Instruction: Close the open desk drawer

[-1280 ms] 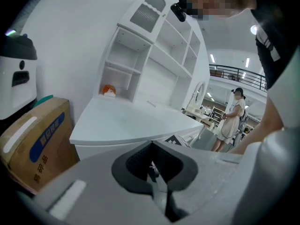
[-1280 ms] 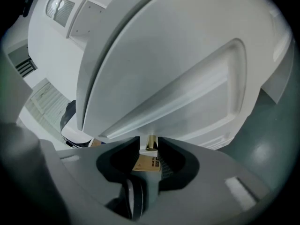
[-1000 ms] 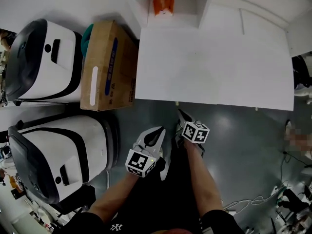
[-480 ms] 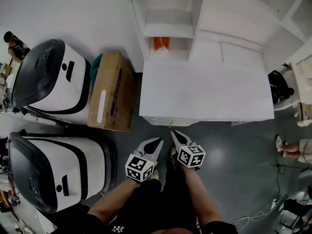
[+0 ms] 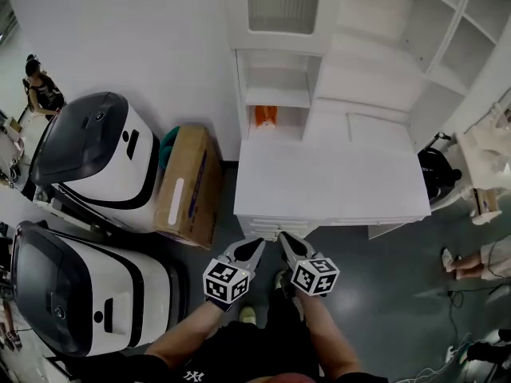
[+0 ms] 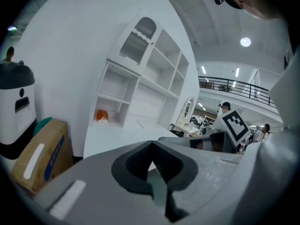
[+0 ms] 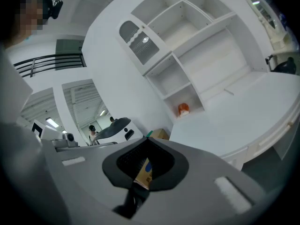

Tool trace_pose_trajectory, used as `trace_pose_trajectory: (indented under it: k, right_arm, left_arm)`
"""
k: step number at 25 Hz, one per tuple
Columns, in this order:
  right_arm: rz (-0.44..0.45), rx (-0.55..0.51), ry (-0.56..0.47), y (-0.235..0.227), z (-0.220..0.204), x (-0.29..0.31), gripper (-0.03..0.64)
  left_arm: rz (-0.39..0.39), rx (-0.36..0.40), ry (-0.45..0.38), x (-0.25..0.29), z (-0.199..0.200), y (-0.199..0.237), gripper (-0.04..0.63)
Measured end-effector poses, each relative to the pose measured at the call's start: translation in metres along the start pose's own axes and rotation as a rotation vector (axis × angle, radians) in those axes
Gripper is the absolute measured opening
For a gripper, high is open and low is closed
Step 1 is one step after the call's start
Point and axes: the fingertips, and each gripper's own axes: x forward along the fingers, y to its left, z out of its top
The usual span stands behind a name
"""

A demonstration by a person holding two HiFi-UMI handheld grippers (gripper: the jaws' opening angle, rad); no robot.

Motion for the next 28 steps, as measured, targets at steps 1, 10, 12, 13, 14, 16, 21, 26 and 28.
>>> trace_pose_trajectory:
  k: [1, 10, 12, 13, 14, 16, 21, 26, 28]
  right_arm:
    - [-0.001, -0.018, -0.015, 0.007, 0.009, -0.004, 0.021]
    - [-0.020, -0.211, -0.097, 0.066, 0.068, -0.040, 0.021]
    - [-0.023, -0.232, -0.111, 0.079, 0.075, -0.048, 0.020]
    - [-0.029, -0.243, -0.116, 0.083, 0.078, -0.052, 0.020]
    - [-0.037, -0.253, -0.122, 0.087, 0.081, -0.055, 0.020]
    - [-0.045, -0.267, -0.140, 0.095, 0.087, -0.061, 0.020]
    - [-0.055, -0.316, -0.189, 0.111, 0.101, -0.071, 0.020]
    - [-0.060, -0.346, -0.216, 0.123, 0.105, -0.077, 0.020]
    - [-0.058, -0.351, -0.221, 0.126, 0.105, -0.078, 0.020]
  left_arm:
    - [-0.003, 0.000, -0.012, -0.004, 0.008, -0.003, 0.000]
    - [-0.043, 0.048, -0.100, -0.038, 0.080, -0.031, 0.000]
    - [-0.049, 0.054, -0.115, -0.048, 0.090, -0.037, 0.000]
    - [-0.052, 0.056, -0.123, -0.052, 0.094, -0.040, 0.000]
    - [-0.054, 0.059, -0.132, -0.056, 0.099, -0.042, 0.000]
    - [-0.058, 0.065, -0.148, -0.064, 0.106, -0.045, 0.000]
    - [-0.063, 0.091, -0.175, -0.077, 0.118, -0.053, 0.000]
    - [-0.059, 0.121, -0.202, -0.087, 0.127, -0.058, 0.000]
    - [-0.055, 0.126, -0.211, -0.091, 0.129, -0.059, 0.000]
